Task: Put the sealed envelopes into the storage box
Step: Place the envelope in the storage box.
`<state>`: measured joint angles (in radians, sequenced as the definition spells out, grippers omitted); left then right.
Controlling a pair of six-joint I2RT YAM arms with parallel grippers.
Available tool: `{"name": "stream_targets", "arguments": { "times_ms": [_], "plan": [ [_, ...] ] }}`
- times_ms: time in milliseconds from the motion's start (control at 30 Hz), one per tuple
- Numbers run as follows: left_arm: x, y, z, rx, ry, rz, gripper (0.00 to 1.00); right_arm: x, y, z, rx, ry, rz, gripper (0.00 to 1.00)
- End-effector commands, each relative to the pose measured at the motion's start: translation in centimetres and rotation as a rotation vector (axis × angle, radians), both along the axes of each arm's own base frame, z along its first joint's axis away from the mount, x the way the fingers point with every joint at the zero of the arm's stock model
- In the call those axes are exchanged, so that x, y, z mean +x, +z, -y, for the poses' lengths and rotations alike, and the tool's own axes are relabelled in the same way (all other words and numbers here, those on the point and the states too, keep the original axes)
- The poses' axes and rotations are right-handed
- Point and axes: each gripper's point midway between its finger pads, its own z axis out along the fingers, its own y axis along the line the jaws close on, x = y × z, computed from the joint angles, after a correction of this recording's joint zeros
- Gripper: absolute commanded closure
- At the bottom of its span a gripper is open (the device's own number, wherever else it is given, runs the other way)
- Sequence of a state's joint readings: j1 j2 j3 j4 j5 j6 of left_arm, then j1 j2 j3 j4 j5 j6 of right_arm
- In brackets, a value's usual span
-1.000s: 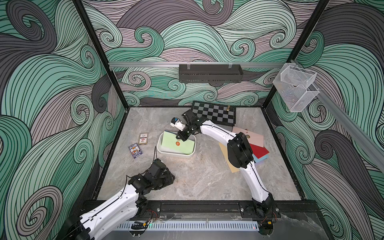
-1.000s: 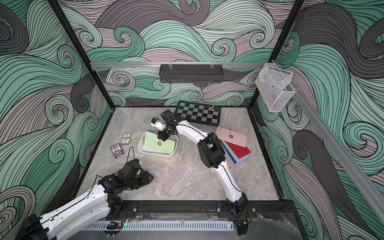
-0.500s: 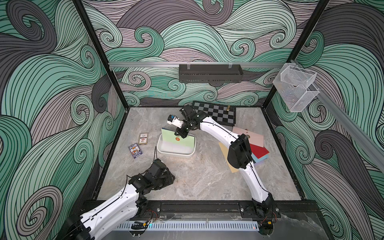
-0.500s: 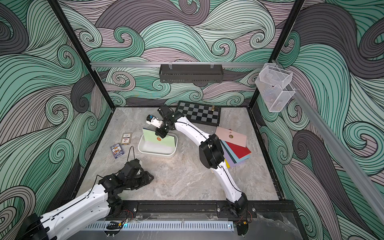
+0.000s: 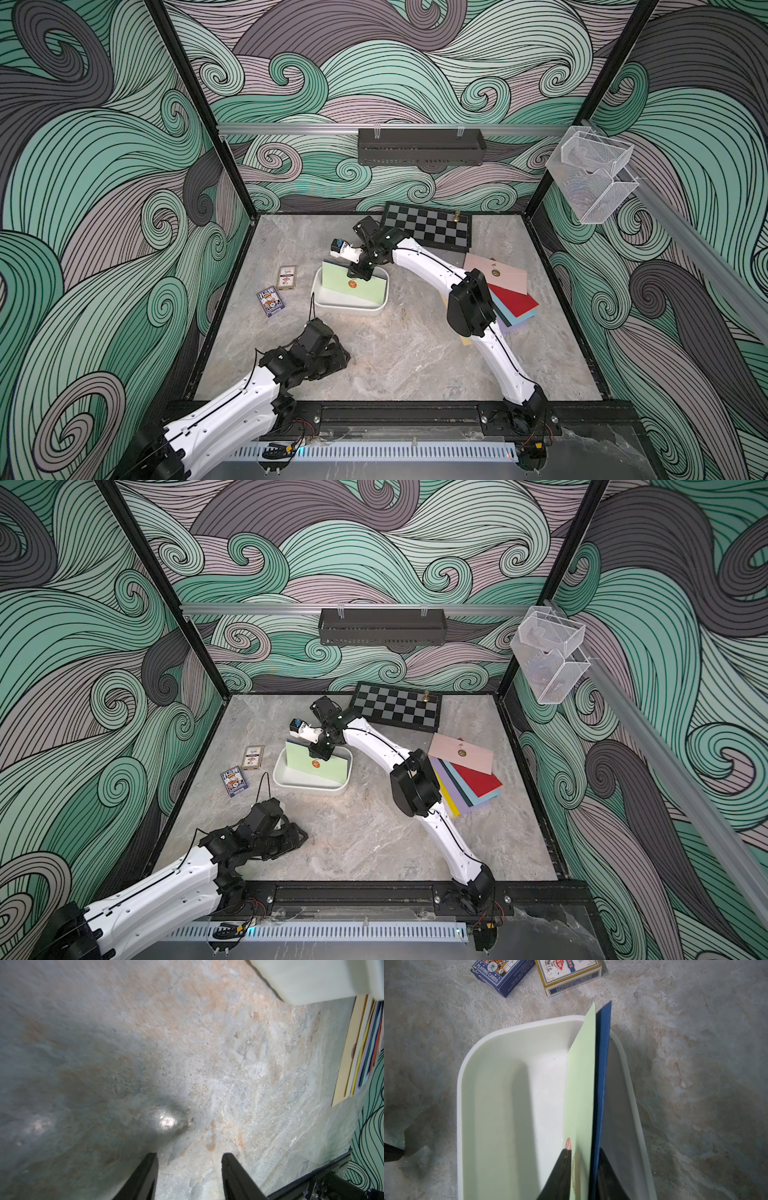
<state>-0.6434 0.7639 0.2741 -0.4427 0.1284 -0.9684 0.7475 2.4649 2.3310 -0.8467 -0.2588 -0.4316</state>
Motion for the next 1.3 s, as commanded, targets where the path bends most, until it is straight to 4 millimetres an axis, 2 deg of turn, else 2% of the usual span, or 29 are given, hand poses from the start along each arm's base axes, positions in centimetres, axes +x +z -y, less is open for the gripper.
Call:
{"name": "stream_targets", "arguments": {
  "times_ms": [0, 167, 367, 533, 833, 1100, 1267],
  "plan": [
    [0.2, 0.1, 0.2, -0.005, -0.013, 0.007, 0.46, 0.3, 0.3, -0.2, -0.001, -0.003, 0.017, 0.66],
    [0.2, 0.1, 0.2, -0.005, -0.015, 0.006, 0.46, 0.9, 1.4, -0.5, 0.024, -0.003, 0.052, 0.7],
    [0.2, 0.1, 0.2, -0.007, -0.015, 0.006, 0.46, 0.9, 1.4, -0.8, 0.036, 0.003, 0.049, 0.68],
    [0.2, 0.1, 0.2, -0.006, -0.015, 0.005, 0.46, 0.5, 1.0, -0.8, 0.034, 0.012, 0.032, 0.84],
    [0.2, 0.0, 0.2, -0.005, -0.017, 0.004, 0.46, -0.7, 1.5, -0.9, -0.006, 0.083, 0.074, 0.97],
    [0.2, -0.1, 0.2, -0.001, -0.016, -0.002, 0.46, -1.4, 1.9, -0.8, -0.131, 0.144, 0.213, 0.99],
    [0.2, -0.1, 0.2, 0.0, -0.016, -0.005, 0.46, -2.2, 3.0, -1.5, -0.096, 0.15, 0.205, 0.95]
  ]
}}
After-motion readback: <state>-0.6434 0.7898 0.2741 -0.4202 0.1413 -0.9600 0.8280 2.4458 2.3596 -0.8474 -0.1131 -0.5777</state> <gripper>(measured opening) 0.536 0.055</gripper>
